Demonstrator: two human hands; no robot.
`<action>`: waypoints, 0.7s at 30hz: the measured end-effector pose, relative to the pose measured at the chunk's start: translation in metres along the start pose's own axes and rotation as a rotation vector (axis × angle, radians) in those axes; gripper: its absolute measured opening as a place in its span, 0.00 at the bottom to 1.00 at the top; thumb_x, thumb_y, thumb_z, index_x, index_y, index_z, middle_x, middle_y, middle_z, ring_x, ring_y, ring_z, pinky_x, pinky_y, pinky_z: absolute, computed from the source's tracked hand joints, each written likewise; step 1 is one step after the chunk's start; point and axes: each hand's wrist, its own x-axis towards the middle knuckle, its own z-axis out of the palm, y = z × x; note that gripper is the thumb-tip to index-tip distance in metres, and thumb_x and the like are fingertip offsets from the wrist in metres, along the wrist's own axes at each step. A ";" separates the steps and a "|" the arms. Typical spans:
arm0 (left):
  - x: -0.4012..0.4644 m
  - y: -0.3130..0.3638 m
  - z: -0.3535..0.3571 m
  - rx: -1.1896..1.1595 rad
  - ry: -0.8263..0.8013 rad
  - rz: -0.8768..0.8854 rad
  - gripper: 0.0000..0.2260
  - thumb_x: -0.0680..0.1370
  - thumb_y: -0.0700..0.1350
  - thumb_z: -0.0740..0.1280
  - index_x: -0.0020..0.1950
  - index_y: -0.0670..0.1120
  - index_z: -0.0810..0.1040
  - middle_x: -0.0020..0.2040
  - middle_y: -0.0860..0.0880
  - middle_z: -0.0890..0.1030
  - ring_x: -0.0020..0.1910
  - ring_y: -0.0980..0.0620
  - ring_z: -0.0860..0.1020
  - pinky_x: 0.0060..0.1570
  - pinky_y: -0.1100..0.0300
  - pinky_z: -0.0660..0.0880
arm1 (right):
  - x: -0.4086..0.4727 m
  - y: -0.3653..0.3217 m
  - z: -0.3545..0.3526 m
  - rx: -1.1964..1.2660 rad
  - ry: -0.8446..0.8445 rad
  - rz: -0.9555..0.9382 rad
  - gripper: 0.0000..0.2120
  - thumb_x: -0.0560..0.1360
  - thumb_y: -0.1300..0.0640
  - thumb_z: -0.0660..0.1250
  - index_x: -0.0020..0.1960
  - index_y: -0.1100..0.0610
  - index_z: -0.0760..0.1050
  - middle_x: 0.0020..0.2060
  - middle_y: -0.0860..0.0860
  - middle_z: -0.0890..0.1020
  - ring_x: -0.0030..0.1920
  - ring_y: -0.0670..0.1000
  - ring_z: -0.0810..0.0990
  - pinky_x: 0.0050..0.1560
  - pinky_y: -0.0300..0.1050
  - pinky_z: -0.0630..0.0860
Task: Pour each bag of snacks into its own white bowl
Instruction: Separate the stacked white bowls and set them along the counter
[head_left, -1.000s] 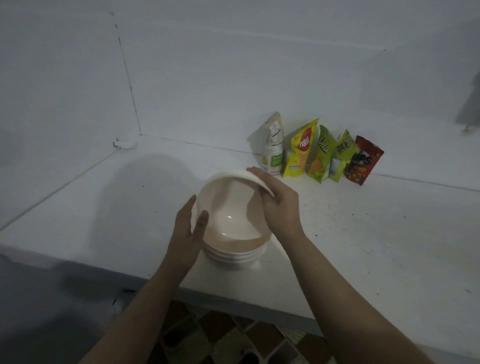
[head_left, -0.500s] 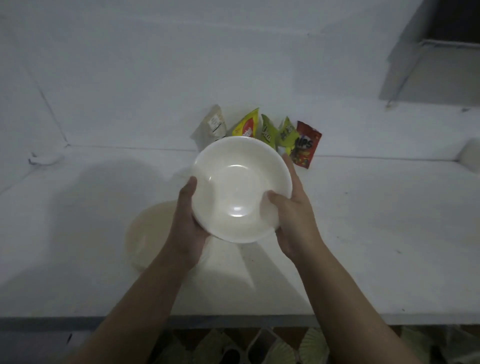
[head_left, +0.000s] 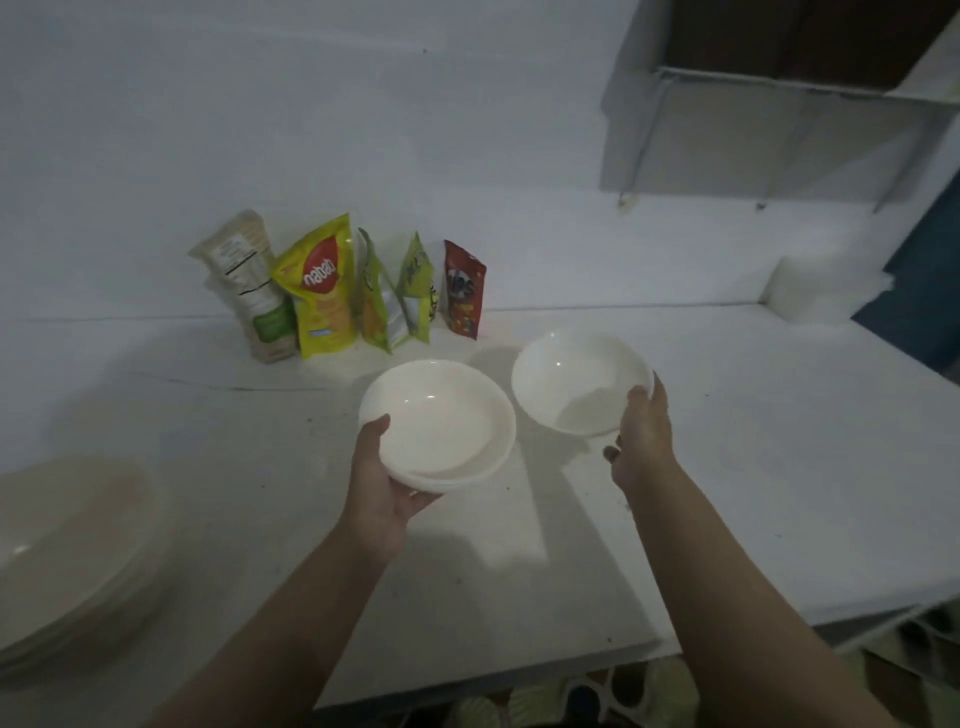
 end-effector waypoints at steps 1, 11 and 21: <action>0.005 -0.007 0.006 -0.009 0.010 -0.007 0.20 0.78 0.53 0.62 0.69 0.51 0.70 0.62 0.44 0.79 0.60 0.41 0.77 0.57 0.38 0.75 | 0.017 0.008 -0.010 0.035 0.008 0.091 0.21 0.83 0.54 0.52 0.74 0.40 0.64 0.69 0.54 0.69 0.59 0.60 0.71 0.43 0.51 0.74; 0.032 -0.045 0.044 -0.051 0.056 0.001 0.14 0.80 0.49 0.59 0.65 0.50 0.71 0.52 0.45 0.80 0.49 0.42 0.78 0.39 0.47 0.79 | 0.083 0.044 -0.024 0.209 -0.042 0.278 0.25 0.82 0.62 0.60 0.77 0.54 0.61 0.63 0.57 0.67 0.55 0.60 0.73 0.56 0.56 0.78; 0.031 -0.044 0.044 0.080 0.064 0.111 0.14 0.80 0.54 0.60 0.65 0.53 0.73 0.57 0.46 0.81 0.54 0.43 0.79 0.42 0.47 0.80 | 0.053 0.054 0.037 -0.920 -0.720 -0.394 0.20 0.73 0.46 0.58 0.63 0.49 0.71 0.58 0.58 0.77 0.52 0.56 0.78 0.50 0.57 0.82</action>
